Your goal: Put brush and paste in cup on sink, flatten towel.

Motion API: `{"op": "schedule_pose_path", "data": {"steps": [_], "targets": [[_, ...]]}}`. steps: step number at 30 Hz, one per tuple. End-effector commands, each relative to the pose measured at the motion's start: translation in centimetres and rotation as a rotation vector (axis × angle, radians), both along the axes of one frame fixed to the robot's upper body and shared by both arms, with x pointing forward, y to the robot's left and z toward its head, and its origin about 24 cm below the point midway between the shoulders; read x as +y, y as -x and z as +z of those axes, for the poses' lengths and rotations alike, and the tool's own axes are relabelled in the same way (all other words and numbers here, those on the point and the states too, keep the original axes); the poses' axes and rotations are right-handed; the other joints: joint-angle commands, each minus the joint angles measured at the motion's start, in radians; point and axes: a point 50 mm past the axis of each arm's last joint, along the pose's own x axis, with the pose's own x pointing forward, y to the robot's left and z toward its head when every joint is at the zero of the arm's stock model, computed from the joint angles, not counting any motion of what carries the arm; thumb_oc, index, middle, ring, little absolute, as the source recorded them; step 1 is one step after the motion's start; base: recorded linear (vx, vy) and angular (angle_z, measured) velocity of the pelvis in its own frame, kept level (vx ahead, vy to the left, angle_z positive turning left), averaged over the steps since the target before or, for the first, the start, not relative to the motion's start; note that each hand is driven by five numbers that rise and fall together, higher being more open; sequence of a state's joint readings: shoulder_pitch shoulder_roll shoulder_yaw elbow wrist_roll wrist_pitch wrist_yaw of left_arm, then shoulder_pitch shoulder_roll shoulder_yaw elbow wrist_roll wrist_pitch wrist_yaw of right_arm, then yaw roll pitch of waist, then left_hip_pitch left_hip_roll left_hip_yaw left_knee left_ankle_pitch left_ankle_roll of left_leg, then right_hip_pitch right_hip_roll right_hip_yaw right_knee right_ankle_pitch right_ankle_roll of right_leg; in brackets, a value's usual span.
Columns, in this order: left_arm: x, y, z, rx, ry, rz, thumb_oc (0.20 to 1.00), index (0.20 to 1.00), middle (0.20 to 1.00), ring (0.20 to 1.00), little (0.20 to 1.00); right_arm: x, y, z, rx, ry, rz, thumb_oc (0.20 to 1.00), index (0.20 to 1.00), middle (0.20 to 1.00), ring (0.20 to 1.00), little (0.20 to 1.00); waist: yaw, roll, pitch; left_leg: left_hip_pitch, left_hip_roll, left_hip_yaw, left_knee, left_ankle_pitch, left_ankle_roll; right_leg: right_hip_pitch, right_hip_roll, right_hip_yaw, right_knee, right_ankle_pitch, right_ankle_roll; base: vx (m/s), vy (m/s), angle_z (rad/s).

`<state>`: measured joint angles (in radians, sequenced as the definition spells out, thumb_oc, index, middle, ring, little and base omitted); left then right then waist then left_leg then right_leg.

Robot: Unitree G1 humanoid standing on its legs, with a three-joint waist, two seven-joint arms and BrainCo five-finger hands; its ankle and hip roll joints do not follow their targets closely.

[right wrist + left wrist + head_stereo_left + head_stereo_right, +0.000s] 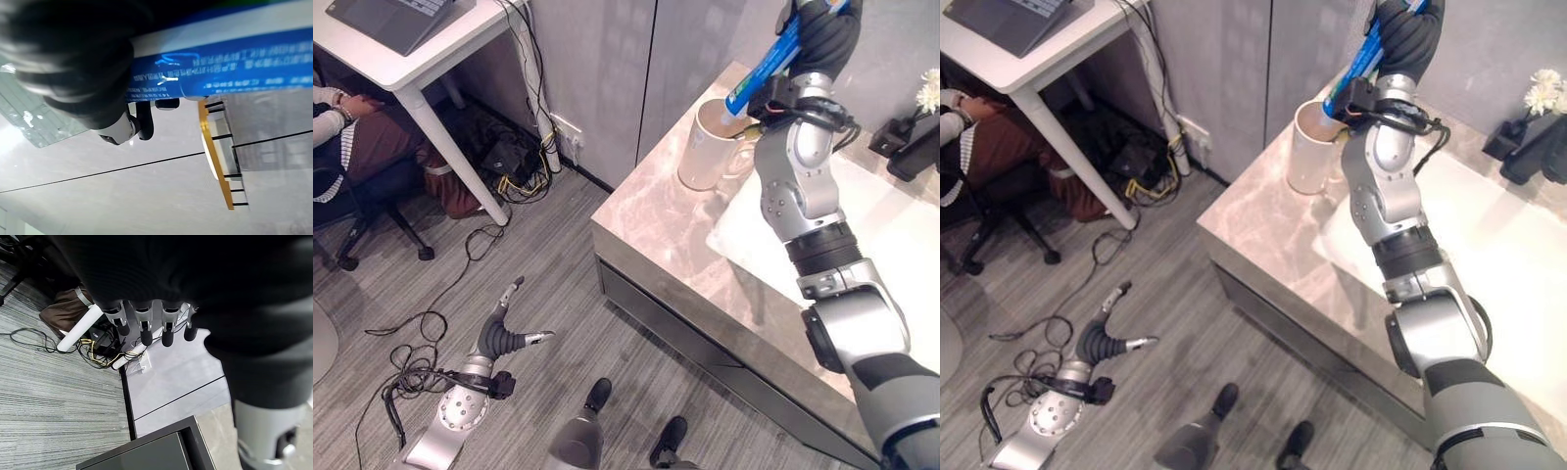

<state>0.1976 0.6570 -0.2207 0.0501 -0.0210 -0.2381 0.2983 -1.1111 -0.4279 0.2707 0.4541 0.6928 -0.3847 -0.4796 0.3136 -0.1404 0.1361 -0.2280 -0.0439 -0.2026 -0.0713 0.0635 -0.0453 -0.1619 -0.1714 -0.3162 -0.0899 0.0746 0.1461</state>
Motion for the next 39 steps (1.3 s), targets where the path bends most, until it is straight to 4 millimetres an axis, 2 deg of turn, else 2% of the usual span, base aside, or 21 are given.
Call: {"op": "schedule_pose_path", "data": {"steps": [1, 23, 24, 26, 27, 28, 39], "targets": [[-0.1, 0.3, 1.4, -0.075, -0.003, -0.017, 1.0, 1.0, 1.0, 1.0, 1.0, 0.3, 1.2, 2.6, -0.117, 0.043, -0.002, 0.2, 0.2, 0.2, 0.2, 0.2, 0.008, -0.05, -0.009, 0.007, -0.018, 0.013, -0.016, -0.026, 0.02, 0.041, -0.086, 0.057, 0.003, 0.106, 0.044, 0.0, 0.005, -0.11], [-0.3, 0.1, 1.4, -0.086, 0.024, -0.018, 1.0, 1.0, 1.0, 1.0, 1.0, 0.8, 0.9, 1.0, -0.095, 0.057, 0.041, 0.2, 0.2, 0.2, 0.2, 0.2, 0.015, -0.051, 0.001, 0.005, -0.018, 0.014, -0.016, -0.026, 0.024, 0.036, -0.084, 0.059, 0.003, 0.108, 0.043, 0.0, 0.0, -0.01], [-0.2, 0.2, 1.4, -0.085, 0.027, -0.013, 1.0, 1.0, 1.0, 1.0, 1.0, 0.9, 0.8, 0.9, -0.091, 0.062, 0.053, 0.219, 0.219, 0.219, 0.219, 0.219, 0.016, -0.052, 0.003, 0.004, -0.018, 0.013, -0.016, -0.026, 0.024, 0.035, -0.084, 0.061, 0.003, 0.109, 0.043, 0.0, 0.0, 0.0], [0.0, 0.2, 1.4, -0.084, 0.021, -0.012, 1.0, 1.0, 1.0, 1.0, 1.0, 1.1, 0.9, 0.9, -0.092, 0.089, 0.063, 0.592, 0.592, 0.592, 0.592, 0.592, 0.016, -0.054, 0.004, 0.004, -0.017, 0.014, -0.016, -0.026, 0.024, 0.034, -0.083, 0.062, 0.003, 0.11, 0.043, 0.0, 0.0, 0.0], [0.0, 0.2, 1.4, -0.085, 0.022, -0.011, 1.0, 1.0, 1.0, 1.0, 1.0, 1.1, 0.9, 0.9, -0.092, 0.09, 0.063, 0.884, 0.884, 0.884, 0.884, 0.884, 0.016, -0.054, 0.004, 0.004, -0.017, 0.014, -0.016, -0.026, 0.024, 0.034, -0.083, 0.062, 0.003, 0.11, 0.044, 0.0, 0.0, 0.0], [-0.1, 0.2, 1.4, -0.087, 0.023, -0.01, 1.0, 1.0, 1.0, 1.0, 1.0, 1.0, 0.8, 0.9, -0.09, 0.092, 0.06, 1.0, 1.0, 1.0, 1.0, 1.0, 0.016, -0.055, 0.004, 0.003, -0.018, 0.015, -0.016, -0.026, 0.024, 0.033, -0.083, 0.062, 0.003, 0.109, 0.044, 0.0, 0.0, 0.0], [-0.1, 0.0, 1.5, -0.09, 0.016, -0.014, 1.0, 1.0, 1.0, 1.0, 1.0, 1.0, 1.0, 1.2, -0.105, 0.095, 0.05, 1.0, 1.0, 1.0, 1.0, 1.0, 0.01, -0.064, 0.006, 0.005, -0.015, 0.026, -0.016, -0.03, 0.024, 0.029, -0.08, 0.072, 0.003, 0.114, 0.044, 0.0, 0.0, 0.0]]}}
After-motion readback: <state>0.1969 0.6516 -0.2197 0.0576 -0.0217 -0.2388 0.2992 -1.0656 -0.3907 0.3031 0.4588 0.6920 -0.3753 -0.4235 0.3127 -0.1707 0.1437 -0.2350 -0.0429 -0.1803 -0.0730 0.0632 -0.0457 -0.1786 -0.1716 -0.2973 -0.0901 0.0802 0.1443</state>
